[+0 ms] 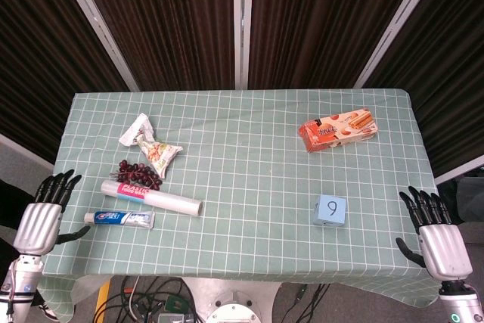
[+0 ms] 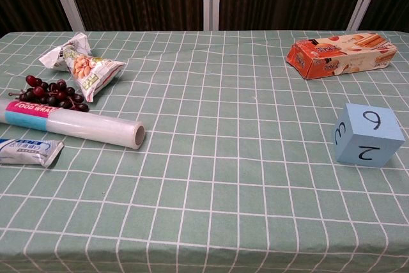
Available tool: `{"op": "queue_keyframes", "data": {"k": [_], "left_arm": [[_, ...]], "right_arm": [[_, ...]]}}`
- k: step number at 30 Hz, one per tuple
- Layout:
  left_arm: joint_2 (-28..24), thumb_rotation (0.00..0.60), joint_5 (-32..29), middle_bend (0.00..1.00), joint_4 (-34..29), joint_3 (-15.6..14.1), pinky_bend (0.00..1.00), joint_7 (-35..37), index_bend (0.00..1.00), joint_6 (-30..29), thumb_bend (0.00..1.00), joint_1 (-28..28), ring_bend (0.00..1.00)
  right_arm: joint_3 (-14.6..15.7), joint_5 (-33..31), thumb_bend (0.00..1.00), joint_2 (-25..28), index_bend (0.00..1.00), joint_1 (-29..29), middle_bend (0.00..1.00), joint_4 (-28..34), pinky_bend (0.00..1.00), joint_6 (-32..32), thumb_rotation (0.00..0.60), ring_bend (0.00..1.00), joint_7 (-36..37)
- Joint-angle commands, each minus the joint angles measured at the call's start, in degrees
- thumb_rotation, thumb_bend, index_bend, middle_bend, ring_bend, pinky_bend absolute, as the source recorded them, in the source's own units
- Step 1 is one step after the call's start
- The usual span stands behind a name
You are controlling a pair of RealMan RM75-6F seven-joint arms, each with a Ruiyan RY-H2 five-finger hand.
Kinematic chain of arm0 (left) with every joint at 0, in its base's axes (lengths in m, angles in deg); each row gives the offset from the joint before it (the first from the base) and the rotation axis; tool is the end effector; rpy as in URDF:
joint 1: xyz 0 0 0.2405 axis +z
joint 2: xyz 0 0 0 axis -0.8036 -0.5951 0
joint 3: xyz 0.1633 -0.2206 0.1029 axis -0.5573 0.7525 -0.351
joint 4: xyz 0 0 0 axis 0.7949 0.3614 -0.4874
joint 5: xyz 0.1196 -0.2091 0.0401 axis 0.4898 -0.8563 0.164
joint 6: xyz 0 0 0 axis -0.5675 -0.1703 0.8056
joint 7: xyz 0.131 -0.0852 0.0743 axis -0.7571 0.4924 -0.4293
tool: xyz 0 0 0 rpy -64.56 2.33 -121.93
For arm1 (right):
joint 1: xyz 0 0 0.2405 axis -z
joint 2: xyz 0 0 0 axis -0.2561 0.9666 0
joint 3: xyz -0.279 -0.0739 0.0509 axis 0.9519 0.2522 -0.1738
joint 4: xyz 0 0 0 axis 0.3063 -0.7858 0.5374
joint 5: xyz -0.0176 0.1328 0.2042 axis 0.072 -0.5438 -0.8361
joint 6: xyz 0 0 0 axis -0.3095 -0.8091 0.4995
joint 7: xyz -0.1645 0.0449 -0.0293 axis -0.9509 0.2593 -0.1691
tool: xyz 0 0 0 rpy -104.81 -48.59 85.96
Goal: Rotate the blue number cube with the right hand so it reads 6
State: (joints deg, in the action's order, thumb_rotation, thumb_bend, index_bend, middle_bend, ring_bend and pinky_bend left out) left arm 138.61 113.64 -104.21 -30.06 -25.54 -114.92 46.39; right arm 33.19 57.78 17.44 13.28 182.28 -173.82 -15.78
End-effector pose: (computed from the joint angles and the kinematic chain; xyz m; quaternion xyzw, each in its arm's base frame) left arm -0.3390 0.2215 0.1043 -0.6141 -0.3907 -0.4107 0.5491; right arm -0.3340 -0.1811 0.1365 0.6334 -0.3603 0.3813 0.5688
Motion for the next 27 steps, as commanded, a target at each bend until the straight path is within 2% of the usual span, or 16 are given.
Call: {"op": "queue_keyframes", "data": {"k": [1, 5, 7, 8, 10, 11, 12, 13, 14, 16, 17, 18, 20, 23, 27], "left_arm": [[0.0, 0.600, 0.0, 0.00, -0.1, -0.1, 0.00, -0.1, 0.07, 0.0, 0.00, 0.0, 0.00], [0.1, 0.600, 0.1, 0.00, -0.1, -0.1, 0.00, -0.1, 0.07, 0.0, 0.00, 0.1, 0.00], [-0.1, 0.600, 0.0, 0.00, -0.2, -0.1, 0.00, 0.0, 0.07, 0.1, 0.00, 0.0, 0.00], [-0.1, 0.600, 0.0, 0.00, -0.3, 0.0, 0.00, 0.0, 0.07, 0.1, 0.00, -0.1, 0.00], [-0.2, 0.600, -0.1, 0.00, -0.2, 0.2, 0.00, 0.0, 0.07, 0.3, 0.00, -0.3, 0.00], [-0.1, 0.600, -0.1, 0.00, -0.1, 0.3, 0.00, 0.2, 0.07, 0.4, 0.00, -0.4, 0.00], [-0.1, 0.600, -0.1, 0.00, -0.1, 0.3, 0.00, 0.2, 0.07, 0.5, 0.00, -0.5, 0.00], [0.0, 0.600, 0.0, 0.00, -0.2, 0.2, 0.00, 0.2, 0.07, 0.5, 0.00, -0.5, 0.00], [0.1, 0.600, 0.2, 0.00, -0.1, 0.1, 0.00, 0.1, 0.07, 0.4, 0.00, -0.4, 0.00], [0.4, 0.600, 0.4, 0.00, 0.1, -0.2, 0.00, 0.0, 0.07, 0.2, 0.00, -0.2, 0.00], [0.7, 0.600, 0.3, 0.00, 0.4, -0.2, 0.00, 0.0, 0.07, 0.2, 0.00, -0.1, 0.00], [0.9, 0.600, 0.1, 0.00, 0.6, -0.2, 0.00, 0.1, 0.07, 0.2, 0.00, -0.1, 0.00], [1.2, 0.600, -0.2, 0.00, 0.9, -0.3, 0.00, 0.2, 0.07, 0.5, 0.00, -0.1, 0.00], [1.4, 0.600, 0.1, 0.00, 1.1, -0.4, 0.00, -0.1, 0.07, 0.8, 0.00, -0.3, 0.00], [1.3, 0.600, -0.2, 0.00, 1.2, -0.3, 0.00, 0.1, 0.07, 1.1, 0.00, -0.4, 0.00]], "right_arm": [[0.0, 0.1, 0.19, 0.1, 0.00, 0.0, 0.00, 0.0, 0.00, -0.1, 0.598, 0.00, 0.0], [0.1, 0.2, 0.19, 0.4, 0.00, 0.0, 0.00, 0.1, 0.00, 0.0, 0.597, 0.00, -0.3], [0.2, 0.4, 0.24, 1.0, 0.00, -0.2, 0.00, 0.3, 0.00, 0.3, 0.600, 0.00, -0.6], [0.3, 0.5, 0.32, 1.3, 0.00, -0.3, 0.00, 0.5, 0.00, 0.5, 0.600, 0.00, -0.6], [0.4, 0.4, 0.58, 1.7, 0.00, -0.5, 0.00, 0.9, 0.00, 1.2, 0.600, 0.00, -1.2], [0.3, -0.3, 0.77, 1.9, 0.00, -0.6, 0.00, 1.4, 0.00, 1.7, 0.600, 0.00, -1.8], [0.1, -0.9, 0.91, 1.7, 0.00, -0.6, 0.02, 1.9, 0.02, 1.8, 0.600, 0.00, -2.3], [-0.1, -1.5, 0.98, 1.5, 0.00, -0.5, 0.07, 2.2, 0.07, 1.8, 0.600, 0.03, -2.8], [-0.1, -1.9, 1.00, 1.3, 0.00, -0.4, 0.15, 2.5, 0.18, 1.9, 0.600, 0.12, -3.3], [0.1, -2.2, 1.00, 1.4, 0.00, -0.4, 0.44, 2.7, 0.52, 2.5, 0.600, 0.44, -3.8], [0.3, -2.4, 1.00, 1.4, 0.00, -0.4, 0.55, 2.5, 0.62, 2.7, 0.600, 0.56, -4.7], [0.3, -2.4, 1.00, 1.3, 0.00, -0.3, 0.62, 2.2, 0.68, 2.7, 0.600, 0.62, -5.6], [0.7, -2.8, 1.00, 1.3, 0.00, -0.2, 0.74, 1.9, 0.72, 3.3, 0.600, 0.70, -7.0], [1.6, -2.9, 1.00, 2.2, 0.00, -0.4, 0.86, 2.1, 0.75, 4.9, 0.600, 0.78, -7.6], [3.2, -5.3, 1.00, 5.4, 0.00, -1.7, 0.91, 4.1, 0.75, 10.8, 0.600, 0.81, -9.2]]}}
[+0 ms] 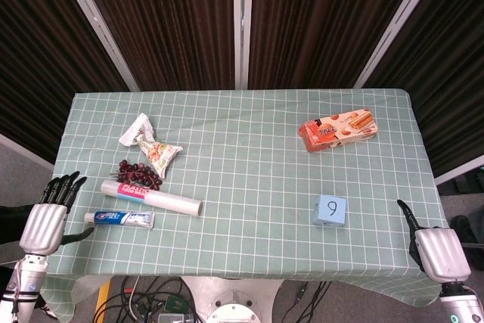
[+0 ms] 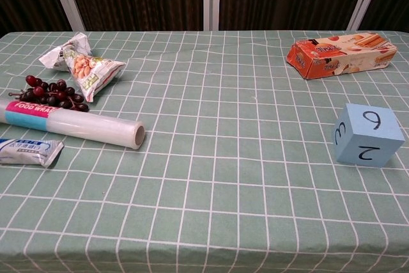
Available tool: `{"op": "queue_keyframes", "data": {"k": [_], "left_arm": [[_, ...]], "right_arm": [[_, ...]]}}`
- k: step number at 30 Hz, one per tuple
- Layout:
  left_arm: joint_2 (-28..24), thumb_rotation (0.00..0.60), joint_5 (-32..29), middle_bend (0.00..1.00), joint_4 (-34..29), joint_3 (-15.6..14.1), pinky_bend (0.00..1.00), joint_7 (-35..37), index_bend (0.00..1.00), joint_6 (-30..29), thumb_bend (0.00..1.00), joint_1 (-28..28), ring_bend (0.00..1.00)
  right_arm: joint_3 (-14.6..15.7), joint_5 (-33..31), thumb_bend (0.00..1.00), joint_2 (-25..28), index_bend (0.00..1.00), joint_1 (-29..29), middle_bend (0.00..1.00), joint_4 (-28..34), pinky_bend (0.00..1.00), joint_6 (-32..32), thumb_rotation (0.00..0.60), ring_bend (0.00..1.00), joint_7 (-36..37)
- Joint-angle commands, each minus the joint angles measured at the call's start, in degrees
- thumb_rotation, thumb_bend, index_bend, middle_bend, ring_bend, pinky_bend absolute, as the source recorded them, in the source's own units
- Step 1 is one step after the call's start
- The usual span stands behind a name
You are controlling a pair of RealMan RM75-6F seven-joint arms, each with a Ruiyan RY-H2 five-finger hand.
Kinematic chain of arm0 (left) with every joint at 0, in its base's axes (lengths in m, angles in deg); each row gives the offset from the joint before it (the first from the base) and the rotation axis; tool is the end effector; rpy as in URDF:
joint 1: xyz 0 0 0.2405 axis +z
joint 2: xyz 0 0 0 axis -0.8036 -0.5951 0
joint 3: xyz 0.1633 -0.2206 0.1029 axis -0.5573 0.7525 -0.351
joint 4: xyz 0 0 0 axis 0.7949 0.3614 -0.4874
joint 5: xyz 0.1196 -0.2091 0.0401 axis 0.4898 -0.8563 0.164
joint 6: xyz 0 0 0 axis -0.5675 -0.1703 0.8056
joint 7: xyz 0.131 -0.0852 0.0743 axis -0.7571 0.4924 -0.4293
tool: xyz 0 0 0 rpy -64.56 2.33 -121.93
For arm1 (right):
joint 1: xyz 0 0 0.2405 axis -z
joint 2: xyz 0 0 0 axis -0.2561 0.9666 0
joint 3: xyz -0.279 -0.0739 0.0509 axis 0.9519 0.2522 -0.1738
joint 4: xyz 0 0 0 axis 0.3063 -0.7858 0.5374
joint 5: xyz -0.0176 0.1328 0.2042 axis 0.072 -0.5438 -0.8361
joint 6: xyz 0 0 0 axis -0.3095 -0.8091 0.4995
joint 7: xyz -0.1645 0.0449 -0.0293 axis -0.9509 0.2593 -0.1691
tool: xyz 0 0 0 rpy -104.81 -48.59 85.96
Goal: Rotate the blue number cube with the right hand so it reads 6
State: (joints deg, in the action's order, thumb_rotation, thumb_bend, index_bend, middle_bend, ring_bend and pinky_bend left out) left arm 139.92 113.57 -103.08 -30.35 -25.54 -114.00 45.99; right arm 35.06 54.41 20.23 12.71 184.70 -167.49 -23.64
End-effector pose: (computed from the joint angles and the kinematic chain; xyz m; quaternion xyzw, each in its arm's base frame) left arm -0.3407 0.2227 0.0944 -0.6189 -0.3955 -0.4067 0.5432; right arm -0.3463 -0.1747 0.1307 0.6740 -0.3626 0.2884 0.5754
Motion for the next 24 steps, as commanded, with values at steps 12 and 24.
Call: {"op": "queue_keyframes", "data": {"k": [12, 24], "left_arm": [[-0.1, 0.600, -0.5, 0.00, 0.3, -0.2, 0.00, -0.1, 0.07, 0.3, 0.00, 0.1, 0.00], [-0.3, 0.600, -1.2, 0.00, 0.6, -0.1, 0.00, 0.2, 0.07, 0.7, 0.00, 0.2, 0.00]], "right_arm": [[0.1, -10.4, 1.00, 5.6, 0.18, -11.5, 0.91, 7.4, 0.75, 23.1, 0.600, 0.81, -7.8], [-0.1, -17.2, 1.00, 2.7, 0.18, -17.8, 0.91, 9.1, 0.75, 31.4, 0.600, 0.81, -13.1]]}}
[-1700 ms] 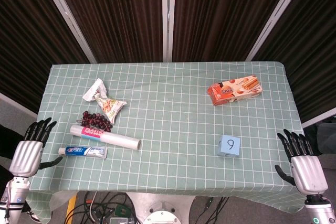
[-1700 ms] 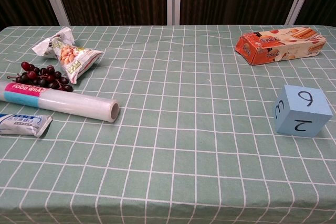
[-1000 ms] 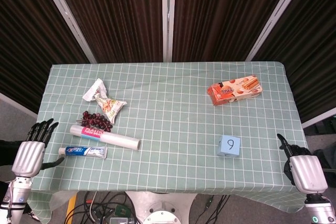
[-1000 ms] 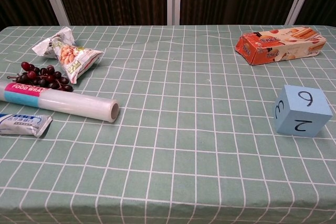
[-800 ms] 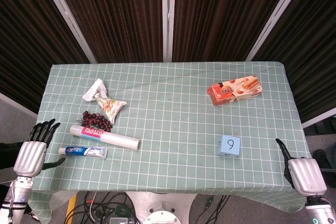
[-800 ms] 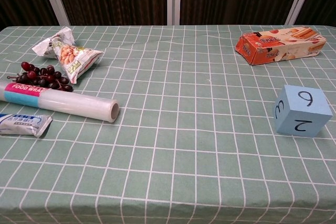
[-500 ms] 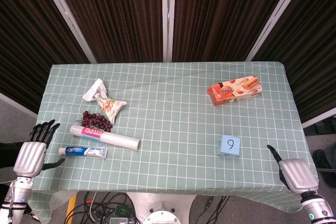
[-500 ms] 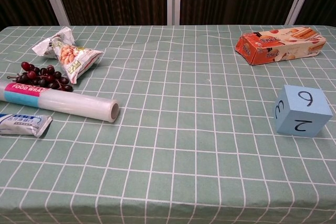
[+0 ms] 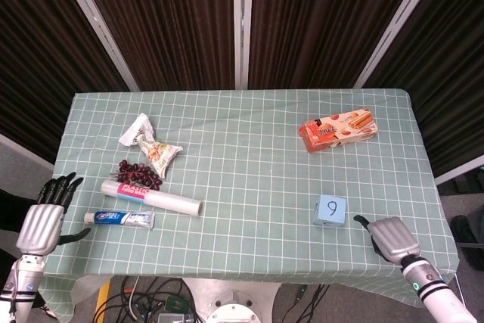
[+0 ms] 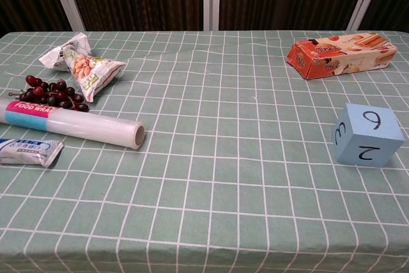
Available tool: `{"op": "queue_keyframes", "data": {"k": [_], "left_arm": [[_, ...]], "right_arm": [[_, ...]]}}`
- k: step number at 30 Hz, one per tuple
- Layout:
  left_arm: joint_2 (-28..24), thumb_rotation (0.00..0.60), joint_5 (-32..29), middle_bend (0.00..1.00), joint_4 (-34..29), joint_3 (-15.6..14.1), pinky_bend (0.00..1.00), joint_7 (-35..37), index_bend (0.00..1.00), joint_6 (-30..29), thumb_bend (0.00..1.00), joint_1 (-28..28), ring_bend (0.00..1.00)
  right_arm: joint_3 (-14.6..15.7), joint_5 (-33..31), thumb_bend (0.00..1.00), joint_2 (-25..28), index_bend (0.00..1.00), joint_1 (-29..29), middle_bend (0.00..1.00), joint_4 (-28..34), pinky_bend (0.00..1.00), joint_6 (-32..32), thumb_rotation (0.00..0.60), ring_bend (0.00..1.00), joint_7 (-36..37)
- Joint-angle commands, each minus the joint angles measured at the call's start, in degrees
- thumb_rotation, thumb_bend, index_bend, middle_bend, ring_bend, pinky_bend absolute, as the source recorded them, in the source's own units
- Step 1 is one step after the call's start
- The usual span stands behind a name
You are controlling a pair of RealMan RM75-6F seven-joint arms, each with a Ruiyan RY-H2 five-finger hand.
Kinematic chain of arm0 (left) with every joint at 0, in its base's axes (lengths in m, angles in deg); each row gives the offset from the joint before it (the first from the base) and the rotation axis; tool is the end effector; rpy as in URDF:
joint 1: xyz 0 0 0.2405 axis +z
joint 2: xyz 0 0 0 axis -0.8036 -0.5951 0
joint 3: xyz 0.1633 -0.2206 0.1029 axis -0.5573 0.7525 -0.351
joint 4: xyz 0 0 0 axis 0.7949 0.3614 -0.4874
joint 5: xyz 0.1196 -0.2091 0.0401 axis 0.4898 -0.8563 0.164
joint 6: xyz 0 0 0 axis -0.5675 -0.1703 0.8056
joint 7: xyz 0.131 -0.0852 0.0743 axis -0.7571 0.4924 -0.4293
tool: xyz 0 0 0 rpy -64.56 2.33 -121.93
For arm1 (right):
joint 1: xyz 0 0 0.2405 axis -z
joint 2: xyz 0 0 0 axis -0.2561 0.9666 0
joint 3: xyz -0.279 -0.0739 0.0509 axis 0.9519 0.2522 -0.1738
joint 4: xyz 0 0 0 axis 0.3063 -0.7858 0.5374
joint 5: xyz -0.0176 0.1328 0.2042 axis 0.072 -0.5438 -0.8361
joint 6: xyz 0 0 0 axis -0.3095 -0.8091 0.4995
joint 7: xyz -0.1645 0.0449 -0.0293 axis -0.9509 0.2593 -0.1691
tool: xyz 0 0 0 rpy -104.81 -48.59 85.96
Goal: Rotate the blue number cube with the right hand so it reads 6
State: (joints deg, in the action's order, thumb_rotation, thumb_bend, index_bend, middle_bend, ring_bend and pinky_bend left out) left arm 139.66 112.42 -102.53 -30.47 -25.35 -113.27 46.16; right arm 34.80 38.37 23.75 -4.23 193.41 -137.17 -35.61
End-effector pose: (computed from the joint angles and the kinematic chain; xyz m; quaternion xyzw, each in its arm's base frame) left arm -0.3485 0.2218 0.0957 -0.6172 -0.4021 -0.3948 0.5491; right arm -0.3181 -0.2359 0.0708 0.7878 -0.4022 0.1452 0.4432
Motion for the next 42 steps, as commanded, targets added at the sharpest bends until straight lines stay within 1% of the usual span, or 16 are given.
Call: {"op": "queue_keyframes", "data": {"k": [1, 8, 15, 19, 25, 31, 36, 42], "left_arm": [[0.0, 0.600, 0.0, 0.00, 0.1, 0.0, 0.00, 0.0, 0.07, 0.0, 0.00, 0.0, 0.00], [-0.2, 0.600, 0.0, 0.00, 0.2, 0.0, 0.00, 0.3, 0.07, 0.0, 0.00, 0.0, 0.00], [-0.1, 0.600, 0.0, 0.00, 0.4, 0.0, 0.00, 0.5, 0.07, -0.1, 0.00, 0.1, 0.00], [-0.3, 0.600, -0.1, 0.00, 0.5, 0.1, 0.00, 0.8, 0.07, -0.4, 0.00, 0.2, 0.00], [-0.6, 0.600, -0.1, 0.00, 0.7, 0.2, 0.00, 1.4, 0.07, -0.8, 0.00, 0.5, 0.00], [-0.8, 0.600, 0.0, 0.00, 0.9, 0.3, 0.00, 1.8, 0.07, -1.1, 0.00, 0.5, 0.00], [-0.9, 0.600, 0.4, 0.00, 1.2, 0.3, 0.00, 2.7, 0.07, -1.4, 0.00, 0.6, 0.00], [-1.1, 0.600, 0.2, 0.00, 1.3, 0.4, 0.00, 2.9, 0.07, -1.5, 0.00, 0.7, 0.00]], "right_arm": [[0.3, -1.4, 1.00, -1.1, 0.18, -1.2, 0.91, 0.4, 0.75, 1.3, 0.600, 0.81, -1.5], [1.0, -2.4, 1.00, -2.4, 0.17, -3.1, 0.91, 1.6, 0.75, 1.9, 0.600, 0.81, -3.9], [0.7, -2.8, 1.00, -3.5, 0.15, -6.0, 0.91, 3.8, 0.75, 3.0, 0.600, 0.81, -6.3], [0.4, -4.9, 1.00, -4.6, 0.15, -8.5, 0.91, 5.1, 0.75, 4.4, 0.600, 0.81, -9.2], [0.0, -9.6, 1.00, -5.8, 0.15, -12.9, 0.91, 7.4, 0.75, 5.9, 0.600, 0.81, -14.6], [-0.4, -16.9, 1.00, -5.5, 0.15, -18.5, 0.92, 10.6, 0.75, 5.4, 0.600, 0.82, -21.4], [-0.1, -25.0, 1.00, -5.0, 0.15, -23.9, 0.92, 13.2, 0.75, 4.1, 0.600, 0.82, -27.0], [0.8, -35.0, 1.00, -5.7, 0.15, -30.9, 0.92, 13.7, 0.75, 2.7, 0.600, 0.82, -31.7]]}}
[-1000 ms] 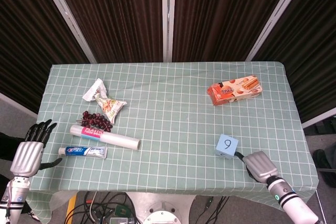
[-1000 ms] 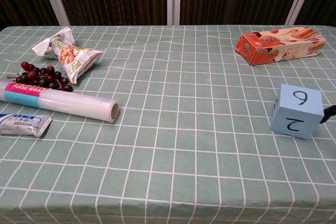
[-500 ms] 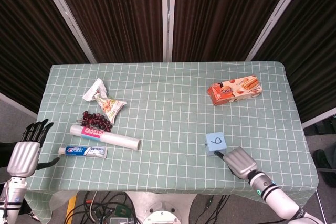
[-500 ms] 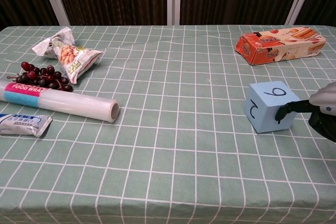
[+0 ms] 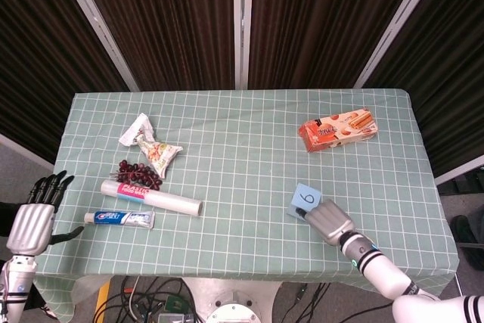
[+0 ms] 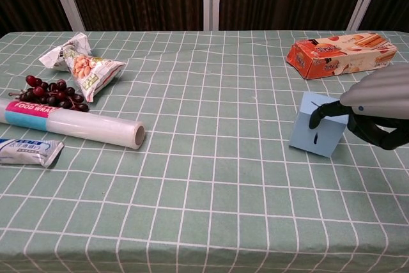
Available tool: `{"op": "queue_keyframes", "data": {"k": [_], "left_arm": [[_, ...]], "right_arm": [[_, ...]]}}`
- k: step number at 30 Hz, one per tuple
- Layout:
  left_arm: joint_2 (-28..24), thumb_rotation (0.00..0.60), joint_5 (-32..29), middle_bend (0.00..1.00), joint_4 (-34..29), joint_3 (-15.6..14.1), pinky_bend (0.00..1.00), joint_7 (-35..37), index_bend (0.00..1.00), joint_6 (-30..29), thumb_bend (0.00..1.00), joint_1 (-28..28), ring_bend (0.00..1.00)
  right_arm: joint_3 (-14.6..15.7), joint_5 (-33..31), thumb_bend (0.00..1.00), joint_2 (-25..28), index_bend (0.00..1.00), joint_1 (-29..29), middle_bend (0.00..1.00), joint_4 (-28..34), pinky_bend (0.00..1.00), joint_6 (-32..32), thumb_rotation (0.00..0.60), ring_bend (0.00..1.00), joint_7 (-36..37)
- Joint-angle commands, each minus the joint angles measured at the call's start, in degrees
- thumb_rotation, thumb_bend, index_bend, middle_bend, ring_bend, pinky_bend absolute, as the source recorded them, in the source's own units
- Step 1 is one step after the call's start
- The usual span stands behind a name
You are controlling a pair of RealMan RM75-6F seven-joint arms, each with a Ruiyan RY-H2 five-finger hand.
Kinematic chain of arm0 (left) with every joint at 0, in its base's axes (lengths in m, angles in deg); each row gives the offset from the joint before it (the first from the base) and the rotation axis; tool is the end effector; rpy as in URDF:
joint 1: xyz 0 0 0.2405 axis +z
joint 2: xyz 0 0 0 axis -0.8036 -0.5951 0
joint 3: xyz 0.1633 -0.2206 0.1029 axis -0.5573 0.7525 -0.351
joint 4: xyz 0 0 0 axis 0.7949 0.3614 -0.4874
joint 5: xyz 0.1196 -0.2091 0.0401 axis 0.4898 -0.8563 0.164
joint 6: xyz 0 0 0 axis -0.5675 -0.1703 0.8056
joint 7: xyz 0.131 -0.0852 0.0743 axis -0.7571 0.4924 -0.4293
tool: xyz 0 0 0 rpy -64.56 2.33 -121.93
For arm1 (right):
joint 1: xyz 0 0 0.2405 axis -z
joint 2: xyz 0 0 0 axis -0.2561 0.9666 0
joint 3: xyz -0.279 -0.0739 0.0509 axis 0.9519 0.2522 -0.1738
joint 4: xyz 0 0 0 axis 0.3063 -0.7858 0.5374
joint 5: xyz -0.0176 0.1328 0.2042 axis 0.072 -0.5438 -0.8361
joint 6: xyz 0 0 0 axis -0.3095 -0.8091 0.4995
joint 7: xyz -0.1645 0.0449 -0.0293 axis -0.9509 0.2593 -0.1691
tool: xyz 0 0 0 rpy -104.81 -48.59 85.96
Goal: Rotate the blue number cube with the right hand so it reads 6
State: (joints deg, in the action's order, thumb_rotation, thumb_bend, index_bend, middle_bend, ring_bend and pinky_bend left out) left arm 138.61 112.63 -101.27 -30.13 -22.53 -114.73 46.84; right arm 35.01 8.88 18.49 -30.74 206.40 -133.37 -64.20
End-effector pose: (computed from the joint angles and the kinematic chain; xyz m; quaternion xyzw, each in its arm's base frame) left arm -0.3562 0.2202 0.1098 -0.6063 -0.3994 -0.4041 0.5564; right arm -0.1788 -0.2931 0.0129 0.8791 -0.2900 0.1177 0.3595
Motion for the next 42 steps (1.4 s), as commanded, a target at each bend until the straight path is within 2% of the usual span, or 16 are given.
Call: {"op": "queue_keyframes", "data": {"k": [1, 11, 26, 33, 37, 40, 42], "left_arm": [[0.0, 0.600, -0.1, 0.00, 0.0, 0.0, 0.00, 0.1, 0.07, -0.1, 0.00, 0.0, 0.00], [-0.9, 0.600, -0.3, 0.00, -0.1, 0.2, 0.00, 0.2, 0.07, -0.5, 0.00, 0.4, 0.00], [-1.4, 0.600, -0.4, 0.00, 0.1, 0.3, 0.00, 0.9, 0.07, -0.7, 0.00, 0.6, 0.00], [-1.5, 0.600, -0.3, 0.00, -0.1, 0.3, 0.00, 0.7, 0.07, -0.7, 0.00, 0.6, 0.00], [-1.5, 0.600, -0.4, 0.00, -0.2, 0.4, 0.00, 0.7, 0.07, -0.8, 0.00, 0.7, 0.00], [-1.6, 0.600, -0.3, 0.00, -0.4, 0.5, 0.00, 0.4, 0.07, -0.7, 0.00, 0.6, 0.00], [-1.7, 0.600, -0.2, 0.00, -0.6, 0.5, 0.00, 0.2, 0.07, -0.8, 0.00, 0.5, 0.00]], "right_arm": [[0.7, -6.8, 1.00, -0.7, 0.15, -5.4, 0.92, 0.6, 0.75, -1.3, 0.600, 0.82, -3.5], [1.1, -18.7, 1.00, -4.3, 0.15, -15.3, 0.92, -4.2, 0.75, -1.0, 0.600, 0.82, -4.5], [3.6, -25.4, 1.00, -4.9, 0.15, -22.1, 0.92, -7.0, 0.75, -1.6, 0.600, 0.82, -1.6], [4.6, -25.8, 1.00, -5.0, 0.13, -23.4, 0.92, -8.0, 0.75, -1.8, 0.600, 0.82, 0.3], [4.9, -25.1, 1.00, -4.5, 0.07, -23.3, 0.92, -8.2, 0.75, -2.5, 0.600, 0.82, 2.0], [4.9, -22.1, 1.00, -2.8, 0.05, -21.8, 0.92, -7.0, 0.75, -4.6, 0.600, 0.82, 4.1], [5.2, -17.1, 1.00, -0.5, 0.05, -19.3, 0.92, -4.7, 0.75, -8.4, 0.600, 0.82, 6.1]]}}
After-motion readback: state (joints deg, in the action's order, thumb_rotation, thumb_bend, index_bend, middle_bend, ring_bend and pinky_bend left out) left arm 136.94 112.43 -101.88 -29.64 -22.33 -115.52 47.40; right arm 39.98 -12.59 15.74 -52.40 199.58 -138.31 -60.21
